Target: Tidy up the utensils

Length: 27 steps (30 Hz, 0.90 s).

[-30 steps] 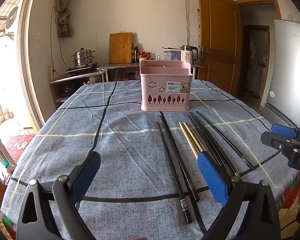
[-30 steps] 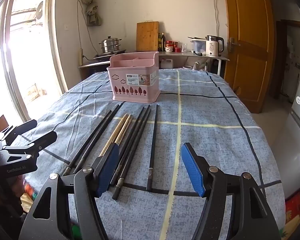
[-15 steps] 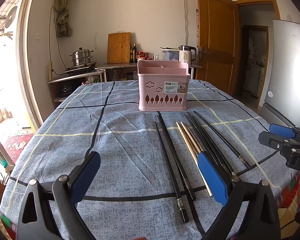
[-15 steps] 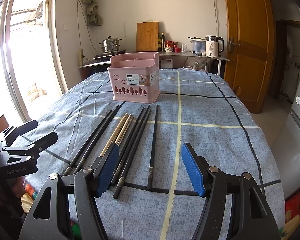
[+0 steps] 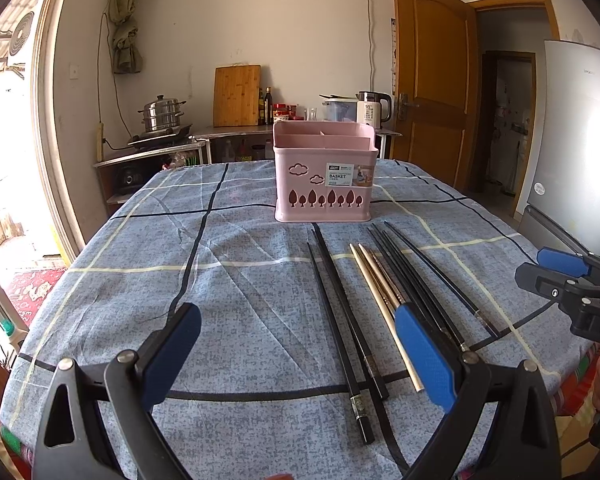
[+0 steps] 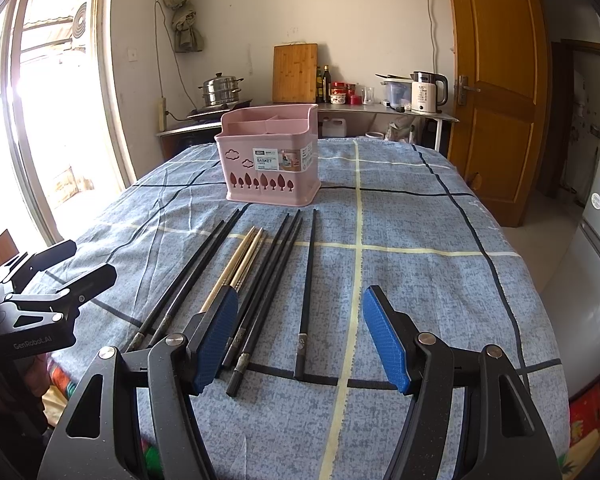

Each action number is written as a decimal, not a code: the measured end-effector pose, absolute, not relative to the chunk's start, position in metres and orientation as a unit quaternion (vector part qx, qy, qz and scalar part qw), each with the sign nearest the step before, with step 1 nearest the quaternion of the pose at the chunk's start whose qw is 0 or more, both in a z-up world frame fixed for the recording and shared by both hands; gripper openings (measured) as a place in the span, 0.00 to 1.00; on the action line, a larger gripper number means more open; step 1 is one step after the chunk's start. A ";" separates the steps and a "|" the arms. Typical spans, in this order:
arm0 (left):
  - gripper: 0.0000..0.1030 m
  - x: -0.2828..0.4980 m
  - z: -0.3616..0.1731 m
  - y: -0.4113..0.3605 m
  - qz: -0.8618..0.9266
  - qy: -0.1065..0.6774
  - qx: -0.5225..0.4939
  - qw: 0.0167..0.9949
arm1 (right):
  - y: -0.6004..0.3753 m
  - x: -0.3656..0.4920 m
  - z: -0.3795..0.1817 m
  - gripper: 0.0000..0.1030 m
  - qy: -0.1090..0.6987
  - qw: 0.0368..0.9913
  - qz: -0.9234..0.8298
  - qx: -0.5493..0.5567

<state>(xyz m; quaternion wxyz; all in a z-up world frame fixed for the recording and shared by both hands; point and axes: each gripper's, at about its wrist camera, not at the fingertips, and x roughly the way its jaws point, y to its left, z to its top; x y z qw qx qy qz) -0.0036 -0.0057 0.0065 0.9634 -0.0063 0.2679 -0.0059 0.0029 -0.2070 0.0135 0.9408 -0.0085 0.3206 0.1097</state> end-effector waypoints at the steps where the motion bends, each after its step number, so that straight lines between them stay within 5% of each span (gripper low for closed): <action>1: 0.96 -0.004 0.006 -0.006 -0.005 0.267 -0.006 0.964 | -0.207 0.003 0.014 0.64 0.321 0.941 0.109 -0.009; 27: 0.96 -0.003 0.007 -0.005 -0.007 0.266 -0.005 0.964 | -0.207 0.002 0.014 0.64 0.321 0.941 0.109 -0.009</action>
